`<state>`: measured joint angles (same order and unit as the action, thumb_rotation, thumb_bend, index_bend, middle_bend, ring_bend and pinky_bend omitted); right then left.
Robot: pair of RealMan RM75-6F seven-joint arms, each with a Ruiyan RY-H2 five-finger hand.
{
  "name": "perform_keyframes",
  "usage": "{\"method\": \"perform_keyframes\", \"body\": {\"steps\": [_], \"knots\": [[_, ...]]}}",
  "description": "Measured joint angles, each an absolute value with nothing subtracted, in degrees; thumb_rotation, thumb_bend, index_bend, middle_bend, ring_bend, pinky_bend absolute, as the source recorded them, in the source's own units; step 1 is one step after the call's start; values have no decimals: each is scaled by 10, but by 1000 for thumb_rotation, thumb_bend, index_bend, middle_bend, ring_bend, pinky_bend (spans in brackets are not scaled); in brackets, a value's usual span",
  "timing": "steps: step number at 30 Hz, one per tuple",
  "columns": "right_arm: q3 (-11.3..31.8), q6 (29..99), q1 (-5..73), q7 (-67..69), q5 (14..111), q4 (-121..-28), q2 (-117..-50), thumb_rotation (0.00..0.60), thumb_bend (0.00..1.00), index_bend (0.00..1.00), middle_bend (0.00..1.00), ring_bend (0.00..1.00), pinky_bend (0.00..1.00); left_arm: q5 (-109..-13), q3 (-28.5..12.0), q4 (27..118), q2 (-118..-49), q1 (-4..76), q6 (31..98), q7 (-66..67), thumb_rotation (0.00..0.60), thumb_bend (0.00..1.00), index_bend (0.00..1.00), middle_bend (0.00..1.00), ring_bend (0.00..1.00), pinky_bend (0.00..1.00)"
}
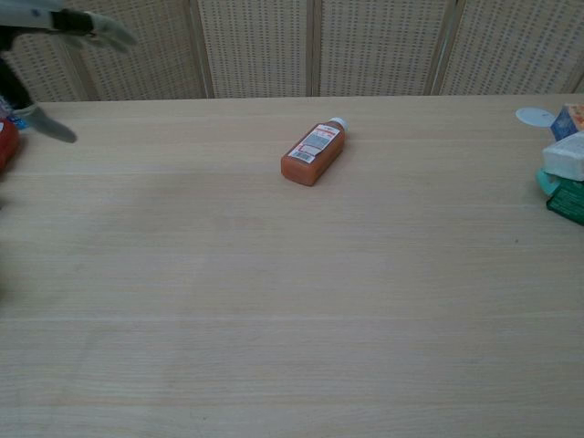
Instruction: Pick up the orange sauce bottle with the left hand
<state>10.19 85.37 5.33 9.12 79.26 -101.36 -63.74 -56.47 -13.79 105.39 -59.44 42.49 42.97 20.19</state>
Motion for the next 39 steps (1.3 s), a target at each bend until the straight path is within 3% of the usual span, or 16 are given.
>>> {"method": "perform_keyframes", "body": {"steps": [7,16,23,31,39], "knots": [[108,843,53,122,778,-1015,-625,600,0,100,0,0,0,-361,-109,954,-694,628,383,370,600,0,0,0,0,0],[118,818,56,164,751,-1009,-610,600,0,101,0,0,0,-149,-68,753,-857,777,369,458,600,0,0,0,0,0],[126,800,59,186,729,-1000,-601,600,0,101,0,0,0,-79,-54,538,-985,836,310,478,600,0,0,0,0,0],[132,785,63,197,714,-991,-599,600,0,102,0,0,0,-65,-51,312,-1138,874,201,465,600,0,0,0,0,0],[132,783,63,202,716,-994,-597,600,0,103,0,0,0,-109,-50,220,-1205,890,137,428,600,0,0,0,0,0]]}}
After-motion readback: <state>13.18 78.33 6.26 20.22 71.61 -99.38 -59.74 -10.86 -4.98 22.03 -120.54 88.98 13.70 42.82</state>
